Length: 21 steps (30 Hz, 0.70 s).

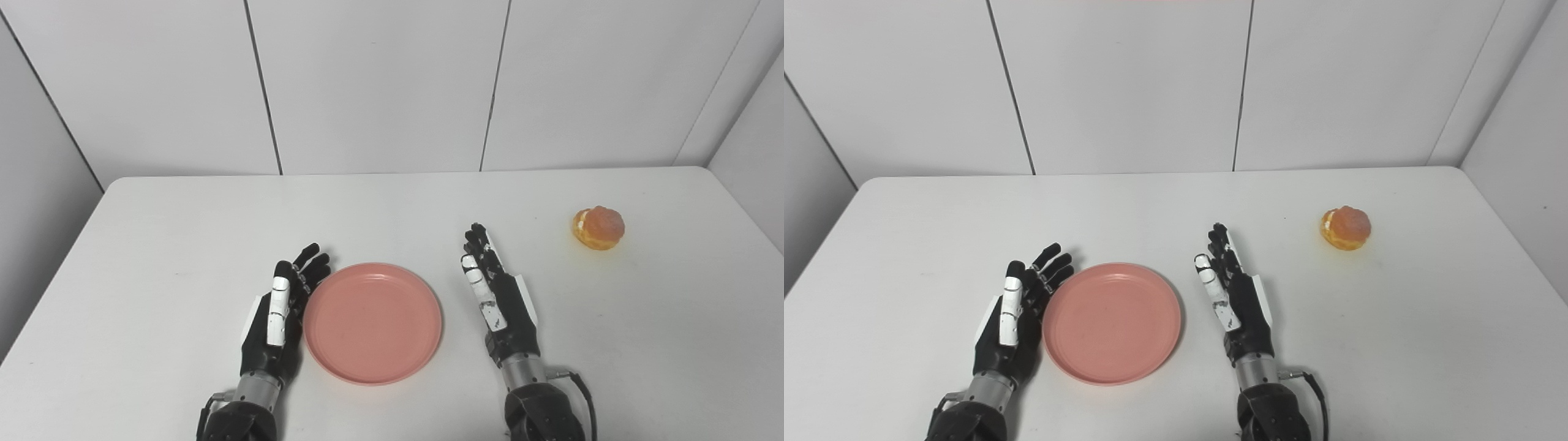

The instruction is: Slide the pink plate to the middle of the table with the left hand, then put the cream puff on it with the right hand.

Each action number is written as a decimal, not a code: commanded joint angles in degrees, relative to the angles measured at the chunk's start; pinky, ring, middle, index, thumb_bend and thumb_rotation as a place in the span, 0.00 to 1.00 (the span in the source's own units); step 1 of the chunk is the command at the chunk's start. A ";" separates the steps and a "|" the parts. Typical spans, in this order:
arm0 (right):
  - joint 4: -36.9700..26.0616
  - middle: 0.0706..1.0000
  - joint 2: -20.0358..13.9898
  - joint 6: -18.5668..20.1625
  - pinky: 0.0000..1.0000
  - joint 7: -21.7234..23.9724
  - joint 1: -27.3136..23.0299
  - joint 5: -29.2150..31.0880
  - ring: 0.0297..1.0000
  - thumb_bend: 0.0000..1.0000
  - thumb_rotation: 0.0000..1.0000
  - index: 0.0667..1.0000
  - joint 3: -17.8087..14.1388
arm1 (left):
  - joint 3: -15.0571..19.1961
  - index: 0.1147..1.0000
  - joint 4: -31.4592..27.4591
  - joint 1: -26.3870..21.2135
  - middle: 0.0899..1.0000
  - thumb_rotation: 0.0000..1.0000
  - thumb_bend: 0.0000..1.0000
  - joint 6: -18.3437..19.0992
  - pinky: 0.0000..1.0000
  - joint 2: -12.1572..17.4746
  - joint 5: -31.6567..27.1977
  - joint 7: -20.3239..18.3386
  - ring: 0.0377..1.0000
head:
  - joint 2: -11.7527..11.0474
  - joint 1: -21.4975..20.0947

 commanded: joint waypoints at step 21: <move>3.05 1.00 -7.29 -4.62 0.99 -4.73 -6.02 -6.48 1.00 0.64 0.83 0.99 -3.96 | -1.35 0.94 4.86 -0.65 0.94 1.00 0.63 -8.98 0.99 -0.74 8.55 2.46 0.95 | 0.00 -1.62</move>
